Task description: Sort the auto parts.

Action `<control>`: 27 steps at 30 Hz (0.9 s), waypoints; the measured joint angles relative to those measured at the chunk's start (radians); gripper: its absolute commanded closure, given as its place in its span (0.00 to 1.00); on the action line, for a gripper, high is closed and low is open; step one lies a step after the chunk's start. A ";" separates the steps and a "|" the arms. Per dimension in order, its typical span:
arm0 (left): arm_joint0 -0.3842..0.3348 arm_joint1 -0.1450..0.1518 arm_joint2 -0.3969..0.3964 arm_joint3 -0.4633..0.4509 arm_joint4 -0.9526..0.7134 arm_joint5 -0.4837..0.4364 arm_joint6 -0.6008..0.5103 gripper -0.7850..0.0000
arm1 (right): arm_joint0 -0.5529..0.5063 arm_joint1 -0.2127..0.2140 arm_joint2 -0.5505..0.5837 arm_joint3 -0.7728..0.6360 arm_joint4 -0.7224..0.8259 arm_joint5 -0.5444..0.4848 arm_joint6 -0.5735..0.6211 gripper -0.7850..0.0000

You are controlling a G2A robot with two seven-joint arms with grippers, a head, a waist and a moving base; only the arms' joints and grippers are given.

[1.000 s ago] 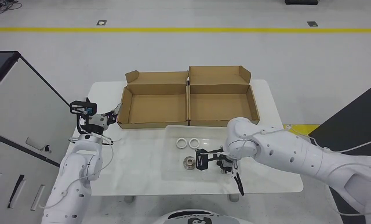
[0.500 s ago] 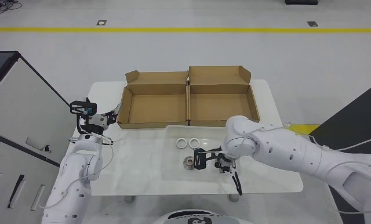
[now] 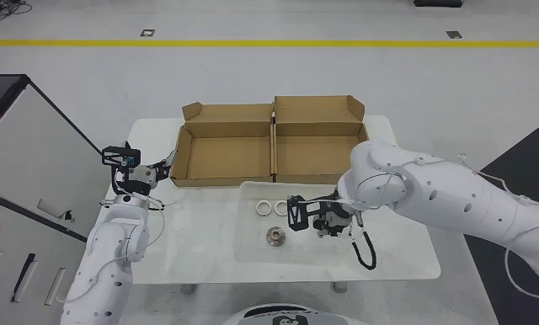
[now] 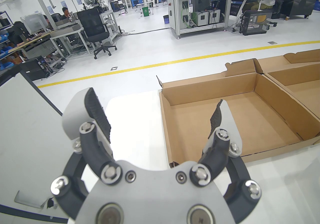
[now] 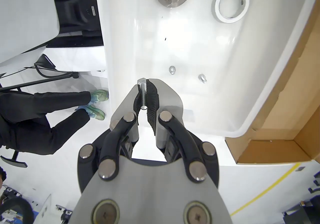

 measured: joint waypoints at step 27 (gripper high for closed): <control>0.000 0.000 0.000 0.000 0.000 0.000 0.000 0.00 | -0.011 0.101 0.209 0.223 0.417 -0.229 -0.278 1.00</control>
